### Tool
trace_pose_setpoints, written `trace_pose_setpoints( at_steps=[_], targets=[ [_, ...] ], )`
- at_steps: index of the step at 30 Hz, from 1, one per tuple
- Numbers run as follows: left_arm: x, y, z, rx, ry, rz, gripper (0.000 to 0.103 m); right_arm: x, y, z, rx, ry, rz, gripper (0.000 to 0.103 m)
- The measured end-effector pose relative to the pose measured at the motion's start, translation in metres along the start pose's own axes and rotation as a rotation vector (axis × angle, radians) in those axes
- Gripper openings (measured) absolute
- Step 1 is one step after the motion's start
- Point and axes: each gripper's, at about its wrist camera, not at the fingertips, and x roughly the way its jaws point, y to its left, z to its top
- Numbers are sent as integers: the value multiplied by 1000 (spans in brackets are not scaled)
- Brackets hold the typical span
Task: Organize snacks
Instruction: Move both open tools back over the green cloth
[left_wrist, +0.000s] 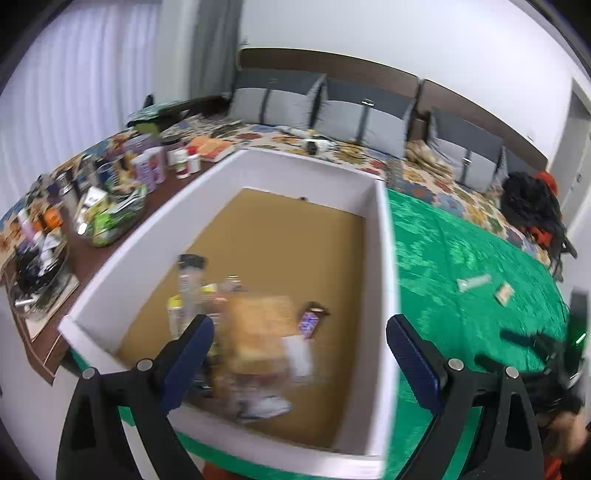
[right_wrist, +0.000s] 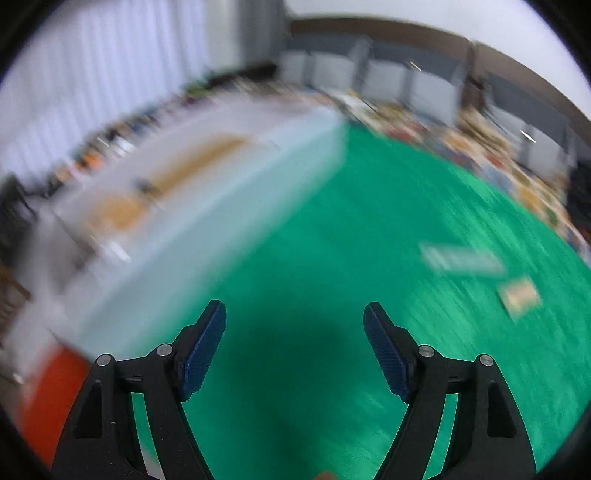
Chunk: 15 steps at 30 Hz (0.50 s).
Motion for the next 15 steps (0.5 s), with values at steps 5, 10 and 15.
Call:
trace_pose_setpoints(
  at_steps=[5,10,15],
  targets=[
    [-1,-50,3,78,-1,-14,94,-12,-96,-84,130,72,-168,80],
    [-3,-93,5,151,-6,-23,94,-41,-159,-134,246,56,-274,80],
    [-2,-129,-1,163,8,-84,94,-55,-199,-160,309,35,-352,80]
  ],
)
